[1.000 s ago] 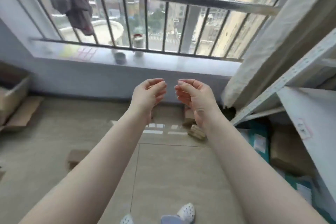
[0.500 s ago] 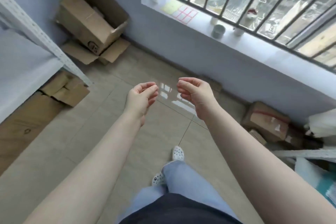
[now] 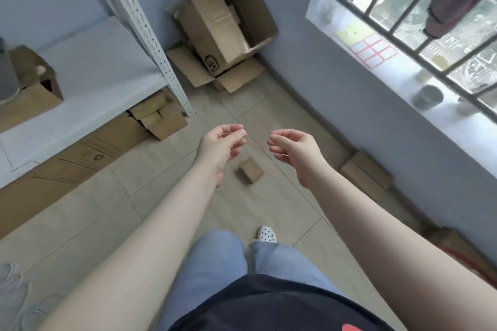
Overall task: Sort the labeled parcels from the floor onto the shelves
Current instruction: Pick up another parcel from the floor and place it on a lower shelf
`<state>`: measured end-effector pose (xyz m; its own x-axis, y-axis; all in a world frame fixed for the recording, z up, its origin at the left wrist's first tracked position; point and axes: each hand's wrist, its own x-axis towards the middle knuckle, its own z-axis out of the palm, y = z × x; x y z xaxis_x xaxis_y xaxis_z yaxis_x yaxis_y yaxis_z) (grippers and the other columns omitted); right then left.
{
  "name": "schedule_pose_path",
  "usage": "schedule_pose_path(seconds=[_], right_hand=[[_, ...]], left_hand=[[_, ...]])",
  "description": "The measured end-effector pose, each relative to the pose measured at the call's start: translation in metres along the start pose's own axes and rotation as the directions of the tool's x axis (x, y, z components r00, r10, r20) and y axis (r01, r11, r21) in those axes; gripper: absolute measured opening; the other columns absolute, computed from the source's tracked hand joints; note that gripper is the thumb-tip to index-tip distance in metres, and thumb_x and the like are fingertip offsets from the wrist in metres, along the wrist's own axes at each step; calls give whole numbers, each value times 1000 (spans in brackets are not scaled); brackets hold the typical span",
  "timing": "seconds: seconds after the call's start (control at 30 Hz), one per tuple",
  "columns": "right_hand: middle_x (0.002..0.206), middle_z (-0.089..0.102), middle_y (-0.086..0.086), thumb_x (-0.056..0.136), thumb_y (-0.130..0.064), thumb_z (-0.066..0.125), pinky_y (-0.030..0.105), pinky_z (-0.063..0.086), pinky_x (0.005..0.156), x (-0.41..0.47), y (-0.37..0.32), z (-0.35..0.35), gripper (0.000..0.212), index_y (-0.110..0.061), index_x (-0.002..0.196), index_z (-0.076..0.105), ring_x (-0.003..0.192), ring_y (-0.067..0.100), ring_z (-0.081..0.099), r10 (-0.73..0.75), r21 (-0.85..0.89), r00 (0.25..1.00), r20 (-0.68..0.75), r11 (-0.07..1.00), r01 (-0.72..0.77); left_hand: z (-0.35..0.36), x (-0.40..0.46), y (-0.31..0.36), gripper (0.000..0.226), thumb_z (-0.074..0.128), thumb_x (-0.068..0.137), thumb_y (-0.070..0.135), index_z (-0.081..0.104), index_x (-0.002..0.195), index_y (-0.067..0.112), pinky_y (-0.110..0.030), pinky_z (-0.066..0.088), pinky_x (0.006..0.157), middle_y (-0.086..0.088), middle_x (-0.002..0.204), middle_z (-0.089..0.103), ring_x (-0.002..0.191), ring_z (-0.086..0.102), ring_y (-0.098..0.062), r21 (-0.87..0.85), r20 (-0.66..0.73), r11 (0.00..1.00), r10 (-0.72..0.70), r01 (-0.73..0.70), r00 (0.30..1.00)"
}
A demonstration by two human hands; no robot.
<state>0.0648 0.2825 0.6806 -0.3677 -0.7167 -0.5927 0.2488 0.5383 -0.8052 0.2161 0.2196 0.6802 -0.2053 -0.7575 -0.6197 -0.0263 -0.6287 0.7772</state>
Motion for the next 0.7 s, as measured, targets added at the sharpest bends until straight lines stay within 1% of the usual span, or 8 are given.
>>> schedule_pose_path(seconds=[0.13,0.2,0.3,0.37,0.47,0.6,0.7], right_hand=[[79,66,-1,87,-15,66,20,52,71,33,-17,27,2,-16,89,66,67,9,59,22,-15,999,25,1000,-22],[79,66,-1,87,-16,66,20,51,70,50,-24,42,3,-15,90,66,66,8,59,30,-12,999,21,999,-29],[80,66,0,87,-14,66,20,50,69,75,-29,68,4,-13,91,66,66,9,58,38,-4,999,-15,999,-38],[81,66,1,87,-14,66,21,50,70,90,-32,91,3,-14,90,66,67,10,59,54,23,997,-52,998,-52],[82,66,2,87,-13,66,20,50,69,108,-33,126,3,-14,90,65,68,10,59,98,95,984,-147,992,-84],[81,66,1,88,-12,65,18,49,66,124,-37,168,3,-15,88,65,66,8,59,163,212,954,-254,971,-109],[81,66,1,88,-13,65,18,49,66,130,-37,186,3,-15,90,65,67,9,59,216,278,916,-339,953,-122]], left_hand=[[-19,37,23,10,65,91,9,65,93,19,-19,50,72,0,94,67,79,63,-8,-15,-14,1000,-17,16,1000],[-27,59,37,10,65,91,9,64,92,19,-18,51,72,-1,96,67,79,63,-8,2,3,1000,-25,25,1000],[-38,94,57,9,66,91,10,65,92,19,-18,51,72,-4,101,67,80,63,-8,73,56,997,-36,31,998],[-49,119,72,9,66,90,10,65,92,19,-19,52,74,-6,104,66,82,63,-9,134,113,990,-53,37,992],[-72,153,96,9,65,91,10,65,93,19,-21,52,77,-6,106,66,86,63,-11,255,207,966,-108,53,972],[-102,193,125,10,65,91,8,63,96,16,-19,51,76,-4,102,66,80,62,-8,386,291,921,-174,51,941],[-111,217,138,11,66,90,8,63,98,15,-19,51,77,-1,96,66,79,62,-8,472,349,881,-223,35,910]])
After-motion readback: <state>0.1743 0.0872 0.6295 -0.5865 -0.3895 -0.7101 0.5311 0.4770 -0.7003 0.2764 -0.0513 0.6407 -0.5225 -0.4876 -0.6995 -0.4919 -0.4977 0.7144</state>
